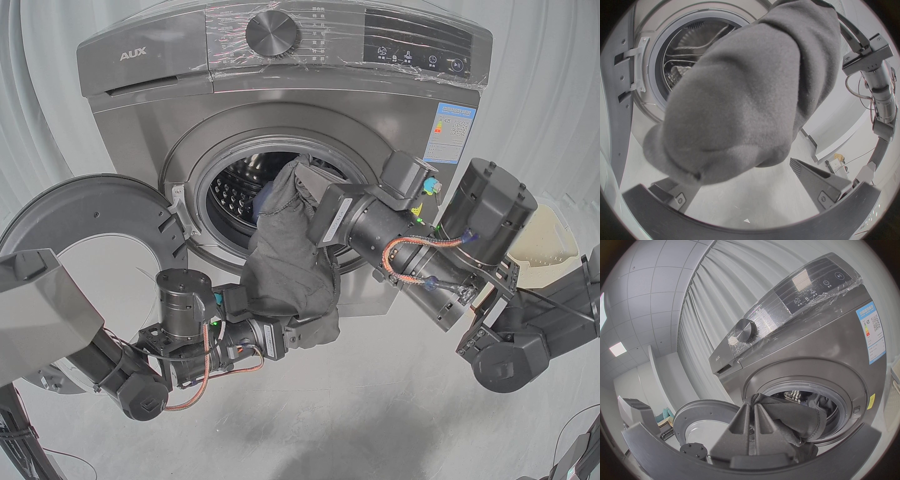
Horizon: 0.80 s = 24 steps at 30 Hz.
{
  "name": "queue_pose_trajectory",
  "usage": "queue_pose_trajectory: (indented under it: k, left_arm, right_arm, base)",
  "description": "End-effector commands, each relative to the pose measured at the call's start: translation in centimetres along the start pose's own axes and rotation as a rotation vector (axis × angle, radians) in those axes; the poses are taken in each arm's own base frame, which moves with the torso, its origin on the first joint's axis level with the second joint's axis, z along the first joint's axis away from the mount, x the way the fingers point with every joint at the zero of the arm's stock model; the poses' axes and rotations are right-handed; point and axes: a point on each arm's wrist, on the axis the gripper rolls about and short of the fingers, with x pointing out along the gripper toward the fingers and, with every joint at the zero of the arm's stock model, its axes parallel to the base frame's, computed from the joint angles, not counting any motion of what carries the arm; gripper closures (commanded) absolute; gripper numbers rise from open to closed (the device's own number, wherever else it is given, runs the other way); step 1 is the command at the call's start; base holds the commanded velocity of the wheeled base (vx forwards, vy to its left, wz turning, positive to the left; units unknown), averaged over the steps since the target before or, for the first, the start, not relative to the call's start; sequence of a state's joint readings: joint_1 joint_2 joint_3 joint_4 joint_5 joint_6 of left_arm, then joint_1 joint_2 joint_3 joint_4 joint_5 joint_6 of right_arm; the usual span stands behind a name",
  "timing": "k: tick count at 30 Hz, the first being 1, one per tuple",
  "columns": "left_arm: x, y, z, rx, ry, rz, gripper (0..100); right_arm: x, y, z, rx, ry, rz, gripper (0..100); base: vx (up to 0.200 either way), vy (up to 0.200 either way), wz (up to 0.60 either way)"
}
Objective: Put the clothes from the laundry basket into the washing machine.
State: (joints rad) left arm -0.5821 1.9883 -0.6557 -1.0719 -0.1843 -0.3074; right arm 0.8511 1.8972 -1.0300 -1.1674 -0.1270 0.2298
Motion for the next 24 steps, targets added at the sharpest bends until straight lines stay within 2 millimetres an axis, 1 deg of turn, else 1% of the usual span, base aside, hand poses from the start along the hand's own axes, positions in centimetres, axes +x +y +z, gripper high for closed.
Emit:
queue_pose_trajectory:
  k: [1, 5, 11, 12, 19, 24]
  left_arm:
    - [1.0, 0.2, 0.9, -0.018, -0.052, 0.006, 0]
    - [1.1, -0.1, 1.8, -0.031, -0.103, 0.001, 0]
    - [0.9, -0.4, 1.9, -0.026, -0.12, -0.004, 0]
    - [0.9, -0.5, 2.0, -0.021, -0.132, -0.005, 100]
    - [0.6, -0.7, 2.2, -0.012, -0.179, -0.01, 100]
    - [-1.2, -1.4, 2.5, 0.0, -0.216, -0.03, 100]
  right_arm:
    - [0.0, 0.0, 0.1, 0.001, -0.005, 0.001, 100]
    - [0.0, 0.1, 0.1, 0.001, -0.004, 0.003, 100]
    - [0.0, 0.1, 0.1, 0.001, -0.003, 0.002, 100]
    - [0.0, 0.1, 0.1, 0.001, -0.003, 0.002, 100]
    - [-0.1, 0.1, 0.0, 0.001, 0.001, 0.001, 100]
    - [0.0, -0.4, -0.2, -0.004, 0.008, -0.011, 100]
  base:
    - [0.0, 0.0, 0.0]
    - [0.0, 0.0, 0.0]
    - [0.0, 0.0, 0.0]
    - [0.0, 0.0, 0.0]
    - [0.0, 0.0, 0.0]
    - [0.0, 0.0, 0.0]
